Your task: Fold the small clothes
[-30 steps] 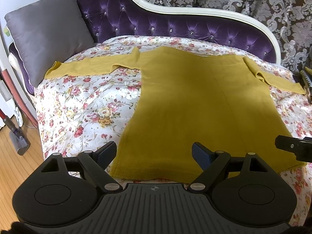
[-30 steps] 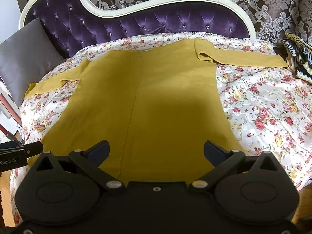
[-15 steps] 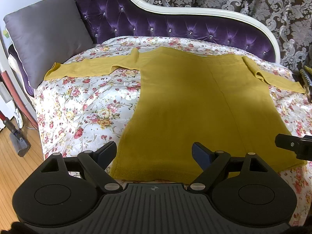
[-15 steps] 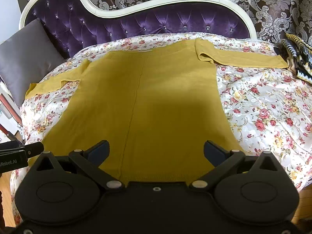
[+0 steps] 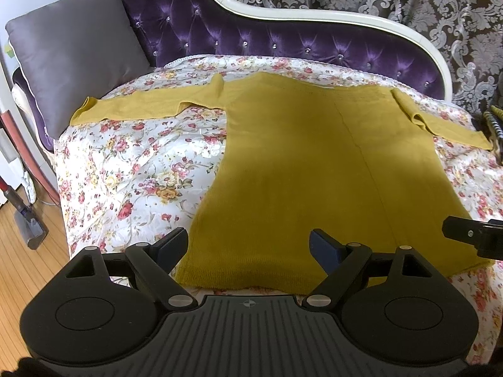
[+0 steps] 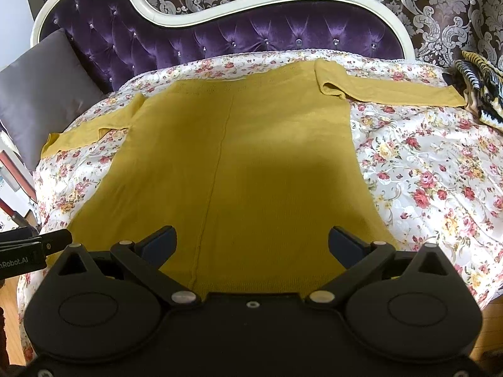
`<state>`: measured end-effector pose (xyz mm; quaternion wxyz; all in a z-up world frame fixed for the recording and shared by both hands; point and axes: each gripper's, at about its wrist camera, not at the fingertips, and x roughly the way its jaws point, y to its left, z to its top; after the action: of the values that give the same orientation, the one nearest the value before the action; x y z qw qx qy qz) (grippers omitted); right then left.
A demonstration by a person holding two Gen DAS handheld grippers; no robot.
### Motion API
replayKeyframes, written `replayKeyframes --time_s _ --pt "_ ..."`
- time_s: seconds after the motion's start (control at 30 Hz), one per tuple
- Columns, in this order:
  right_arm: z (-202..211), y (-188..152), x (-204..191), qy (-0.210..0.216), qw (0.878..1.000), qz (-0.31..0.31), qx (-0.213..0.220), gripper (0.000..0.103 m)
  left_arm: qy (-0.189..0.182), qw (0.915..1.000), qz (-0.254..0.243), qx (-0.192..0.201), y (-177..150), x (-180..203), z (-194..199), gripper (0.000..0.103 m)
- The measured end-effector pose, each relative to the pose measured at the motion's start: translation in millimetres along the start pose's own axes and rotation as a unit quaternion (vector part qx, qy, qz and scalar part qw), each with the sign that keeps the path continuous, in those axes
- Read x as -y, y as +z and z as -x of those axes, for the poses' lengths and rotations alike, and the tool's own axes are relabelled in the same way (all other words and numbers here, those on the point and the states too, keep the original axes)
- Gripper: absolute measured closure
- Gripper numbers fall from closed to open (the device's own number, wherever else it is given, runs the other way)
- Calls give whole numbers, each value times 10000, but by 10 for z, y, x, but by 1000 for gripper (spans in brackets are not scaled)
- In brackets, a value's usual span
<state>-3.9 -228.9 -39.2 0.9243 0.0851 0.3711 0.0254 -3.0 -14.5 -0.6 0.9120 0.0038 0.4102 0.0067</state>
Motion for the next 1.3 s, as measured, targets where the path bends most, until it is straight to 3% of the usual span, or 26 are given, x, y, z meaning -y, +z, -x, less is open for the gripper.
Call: replayKeyframes --time_s 0.4,0.9,1.07,1.3 --pt "-19 78 105 -73 9998 -64 159 1 26 10000 -29 11 97 -5 -84 19" --pt "-45 579 881 -933 9867 -605 1184 1 108 9983 -360 435 615 215 -377 19" --pt "-191 639 1216 -1024 9808 -722 1497 1 -55 9977 -417 539 664 281 -545 19" --pt "-585 794 1632 -1744 9793 -253 997 1 -201 9981 -500 294 684 430 -864 21"
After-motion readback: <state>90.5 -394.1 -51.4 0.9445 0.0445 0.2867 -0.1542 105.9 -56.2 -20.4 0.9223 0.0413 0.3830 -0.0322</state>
